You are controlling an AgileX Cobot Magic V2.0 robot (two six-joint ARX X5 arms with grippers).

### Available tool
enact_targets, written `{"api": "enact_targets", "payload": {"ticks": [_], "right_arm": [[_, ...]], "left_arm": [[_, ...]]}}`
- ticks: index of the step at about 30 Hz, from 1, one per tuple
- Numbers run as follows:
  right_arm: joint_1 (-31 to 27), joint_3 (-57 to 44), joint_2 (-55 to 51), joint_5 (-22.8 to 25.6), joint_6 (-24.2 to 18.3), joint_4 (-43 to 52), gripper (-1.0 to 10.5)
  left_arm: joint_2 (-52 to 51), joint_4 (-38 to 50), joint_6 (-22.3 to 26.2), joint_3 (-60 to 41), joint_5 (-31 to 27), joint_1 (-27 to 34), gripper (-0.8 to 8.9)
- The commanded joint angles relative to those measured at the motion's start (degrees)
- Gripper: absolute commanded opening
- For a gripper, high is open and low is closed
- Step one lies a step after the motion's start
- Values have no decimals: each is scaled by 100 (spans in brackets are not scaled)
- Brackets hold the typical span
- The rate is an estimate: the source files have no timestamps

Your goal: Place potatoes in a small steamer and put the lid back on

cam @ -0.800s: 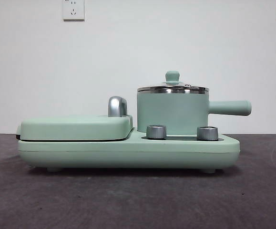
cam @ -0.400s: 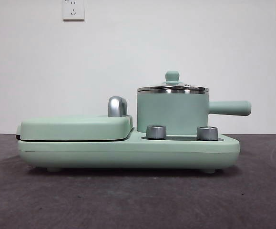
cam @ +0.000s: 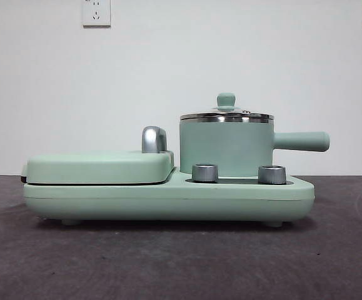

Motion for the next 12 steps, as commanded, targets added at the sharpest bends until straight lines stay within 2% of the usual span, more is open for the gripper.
{"api": "enact_targets", "payload": {"ticks": [1, 10, 12], "right_arm": [[42, 28, 7, 7, -44, 59, 38], [37, 4, -7, 7, -44, 107, 37], [-173, -133, -155, 15, -46, 254, 37]], "left_arm": [[-4, -37, 72, -109, -15, 11, 15], [-4, -37, 72, -109, -15, 11, 15], [-4, -39, 72, -109, -15, 11, 15]]}}
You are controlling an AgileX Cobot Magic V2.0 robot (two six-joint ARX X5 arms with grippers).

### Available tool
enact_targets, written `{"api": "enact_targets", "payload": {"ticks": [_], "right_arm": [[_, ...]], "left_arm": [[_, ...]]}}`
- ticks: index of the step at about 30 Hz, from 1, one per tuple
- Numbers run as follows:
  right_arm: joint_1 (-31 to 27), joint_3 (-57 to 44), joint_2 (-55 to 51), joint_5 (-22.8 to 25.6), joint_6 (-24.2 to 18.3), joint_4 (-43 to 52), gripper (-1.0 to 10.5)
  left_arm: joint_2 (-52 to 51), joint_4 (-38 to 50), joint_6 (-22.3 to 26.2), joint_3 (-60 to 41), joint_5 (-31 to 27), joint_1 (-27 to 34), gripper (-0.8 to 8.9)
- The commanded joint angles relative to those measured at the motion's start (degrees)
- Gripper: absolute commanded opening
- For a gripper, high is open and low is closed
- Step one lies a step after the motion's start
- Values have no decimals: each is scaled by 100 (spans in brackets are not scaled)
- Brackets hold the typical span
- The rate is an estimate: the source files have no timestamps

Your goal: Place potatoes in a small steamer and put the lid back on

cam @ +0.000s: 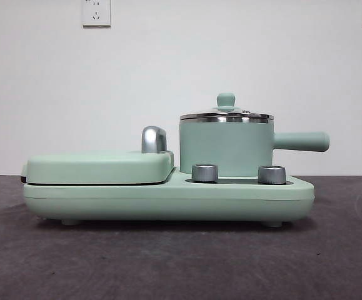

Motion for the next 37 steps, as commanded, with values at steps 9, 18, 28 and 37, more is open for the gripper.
{"api": "enact_targets", "payload": {"ticks": [9, 18, 28, 37], "right_arm": [[-2461, -2240, -1464, -238, -385, 2677, 37], [-3248, -4389, -2745, 190, -1250, 3829, 38], [-3265, -5088, -2870, 315, -1259, 4175, 37], [-3495, -5088, -2870, 341, -1351, 4205, 37]], "left_arm": [[-4, -44, 72, -109, -15, 11, 15], [-4, -46, 72, -109, -15, 11, 15], [-2, -46, 72, -109, -15, 11, 15], [-2, -46, 72, -109, -15, 11, 15]]}}
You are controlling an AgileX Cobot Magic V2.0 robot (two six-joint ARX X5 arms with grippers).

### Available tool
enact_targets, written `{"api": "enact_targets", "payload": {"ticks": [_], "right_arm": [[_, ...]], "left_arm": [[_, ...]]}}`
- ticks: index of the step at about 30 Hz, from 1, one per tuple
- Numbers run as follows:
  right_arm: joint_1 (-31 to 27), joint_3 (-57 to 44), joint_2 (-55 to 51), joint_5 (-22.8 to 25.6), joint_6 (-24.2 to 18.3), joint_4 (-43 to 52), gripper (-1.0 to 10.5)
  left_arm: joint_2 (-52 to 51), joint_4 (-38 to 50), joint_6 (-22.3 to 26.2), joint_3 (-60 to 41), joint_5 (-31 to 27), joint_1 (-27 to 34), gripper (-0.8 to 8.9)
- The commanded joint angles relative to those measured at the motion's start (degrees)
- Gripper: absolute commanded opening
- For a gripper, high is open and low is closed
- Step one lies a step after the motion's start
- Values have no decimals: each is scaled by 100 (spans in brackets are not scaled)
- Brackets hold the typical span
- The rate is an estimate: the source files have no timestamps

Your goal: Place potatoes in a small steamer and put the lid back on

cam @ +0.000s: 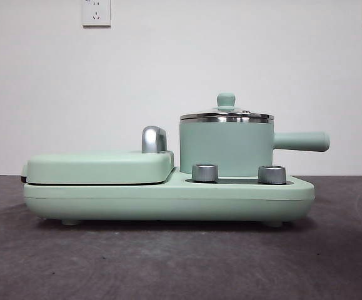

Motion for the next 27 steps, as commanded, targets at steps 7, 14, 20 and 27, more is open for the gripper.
{"api": "enact_targets", "payload": {"ticks": [7, 14, 20, 27], "right_arm": [[-17, -37, -15, 22, -79, 103, 37], [-17, -37, -15, 20, -79, 103, 37], [-17, -37, -15, 20, -81, 103, 37], [-17, -37, -15, 20, -79, 103, 37]], "left_arm": [[-2, -46, 72, -109, -13, 11, 15], [-2, -46, 72, -109, -13, 11, 15], [-4, -46, 72, -109, -13, 11, 15], [-2, -46, 72, -109, -13, 11, 15]]}}
